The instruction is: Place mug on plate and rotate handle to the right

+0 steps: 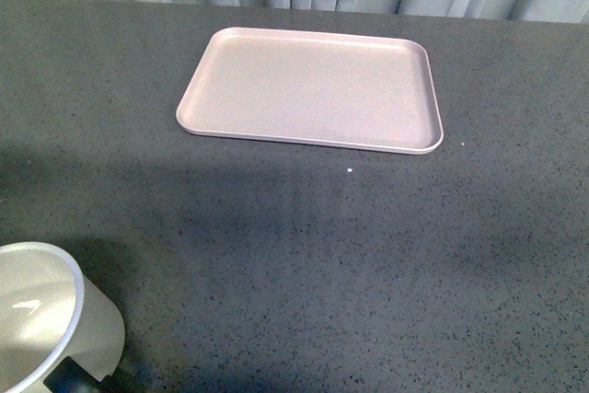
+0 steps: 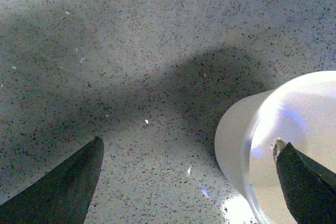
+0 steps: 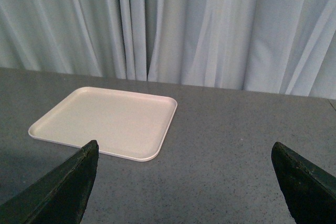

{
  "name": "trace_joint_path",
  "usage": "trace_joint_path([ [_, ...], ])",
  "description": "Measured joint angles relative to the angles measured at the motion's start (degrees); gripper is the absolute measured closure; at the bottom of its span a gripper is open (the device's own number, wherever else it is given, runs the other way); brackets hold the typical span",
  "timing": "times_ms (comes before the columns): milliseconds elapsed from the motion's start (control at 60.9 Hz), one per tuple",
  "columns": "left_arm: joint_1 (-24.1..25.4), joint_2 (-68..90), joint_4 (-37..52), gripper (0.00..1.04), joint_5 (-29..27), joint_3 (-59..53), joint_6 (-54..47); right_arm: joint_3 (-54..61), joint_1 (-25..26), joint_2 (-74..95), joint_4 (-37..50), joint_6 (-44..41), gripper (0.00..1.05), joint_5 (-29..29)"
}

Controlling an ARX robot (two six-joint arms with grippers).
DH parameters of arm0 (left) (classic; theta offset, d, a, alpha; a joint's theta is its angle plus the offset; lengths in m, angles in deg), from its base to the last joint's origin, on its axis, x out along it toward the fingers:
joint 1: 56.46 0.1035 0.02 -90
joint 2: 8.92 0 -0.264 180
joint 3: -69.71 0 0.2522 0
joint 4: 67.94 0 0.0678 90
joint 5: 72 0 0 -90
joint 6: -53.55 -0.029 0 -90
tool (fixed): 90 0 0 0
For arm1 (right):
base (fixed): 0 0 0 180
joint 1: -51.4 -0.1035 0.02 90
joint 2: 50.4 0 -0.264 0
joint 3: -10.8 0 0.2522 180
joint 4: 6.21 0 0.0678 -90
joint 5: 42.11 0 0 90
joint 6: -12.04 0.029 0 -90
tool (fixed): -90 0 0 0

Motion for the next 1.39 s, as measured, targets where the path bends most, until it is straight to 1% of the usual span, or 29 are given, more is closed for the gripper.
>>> trace_joint_path([
  [213, -1.4, 4.2, 0.2, 0.09, 0.3, 0.5, -1.0, 0.0, 0.0, 0.0, 0.0, 0.0, 0.09, 0.0],
  [246, -1.6, 4.6, 0.5, 0.11, 0.2, 0.5, -1.0, 0.0, 0.0, 0.0, 0.0, 0.0, 0.09, 0.0],
  [312, -2.2, 5.5, 0.9, 0.22, 0.4, 0.6, -1.0, 0.0, 0.0, 0.0, 0.0, 0.0, 0.09, 0.0],
  [345, -2.3, 5.7, 0.9, 0.25, 0.6, 0.6, -0.9, 0.0, 0.0, 0.0, 0.0, 0.0, 0.09, 0.0],
  [394, -2.9, 6.3, 0.8, 0.34, 1.0, 0.7, -0.9, 0.0, 0.0, 0.0, 0.0, 0.0, 0.09, 0.0],
  [427, -3.1, 6.5, 0.8, 0.38, 1.2, 0.7, -0.9, 0.0, 0.0, 0.0, 0.0, 0.0, 0.09, 0.0],
  [476, -3.7, 7.0, 0.5, 0.47, 1.5, 0.8, -0.7, 0.0, 0.0, 0.0, 0.0, 0.0, 0.09, 0.0],
  [509, -4.0, 7.2, 0.4, 0.51, 1.8, 0.9, -0.6, 0.0, 0.0, 0.0, 0.0, 0.0, 0.09, 0.0],
  [558, -4.5, 7.6, 0.3, 0.6, 2.4, 1.1, -0.1, 0.0, 0.0, 0.0, 0.0, 0.0, 0.09, 0.0],
  [640, -5.1, 7.9, -0.1, 0.7, 2.8, 1.5, 0.5, 0.0, 0.0, 0.0, 0.0, 0.0, 0.09, 0.0],
  [656, -5.2, 8.0, -0.3, 0.74, 2.9, 1.7, 0.8, 0.0, 0.0, 0.0, 0.0, 0.0, 0.09, 0.0],
  [689, -5.4, 8.0, -0.6, 0.77, 3.1, 2.0, 1.1, 0.0, 0.0, 0.0, 0.0, 0.0, 0.09, 0.0],
  [706, -5.6, 8.0, -0.9, 0.81, 3.3, 2.2, 1.5, 0.0, 0.0, 0.0, 0.0, 0.0, 0.09, 0.0],
  [738, -5.8, 8.0, -1.1, 0.85, 3.4, 2.5, 1.9, 0.0, 0.0, 0.0, 0.0, 0.0, 0.09, 0.0],
  [853, -6.9, 7.8, -3.3, 1.02, 4.0, 4.0, 3.4, 0.0, 0.0, 0.0, 0.0, 0.0, 0.09, 0.0],
  [1050, -8.8, 6.8, -7.5, 1.03, 4.7, 6.9, 6.0, 0.0, 0.0, 0.0, 0.0, 0.0, 0.09, 0.0],
  [1165, -9.9, 7.2, -9.2, 1.03, 4.1, 11.3, 7.6, 0.0, 0.0, 0.0, 0.0, 0.0, 0.09, 0.0],
  [1247, -12.1, 10.6, -9.3, 1.03, 2.1, 19.2, 9.9, 0.0, 0.0, 0.0, 0.0, 0.0, 0.09, 0.0],
  [1395, -17.9, 24.0, -9.4, 1.03, -2.1, 39.1, 12.8, 0.0, 0.0, 0.0, 0.0, 0.0, 0.09, 0.0],
])
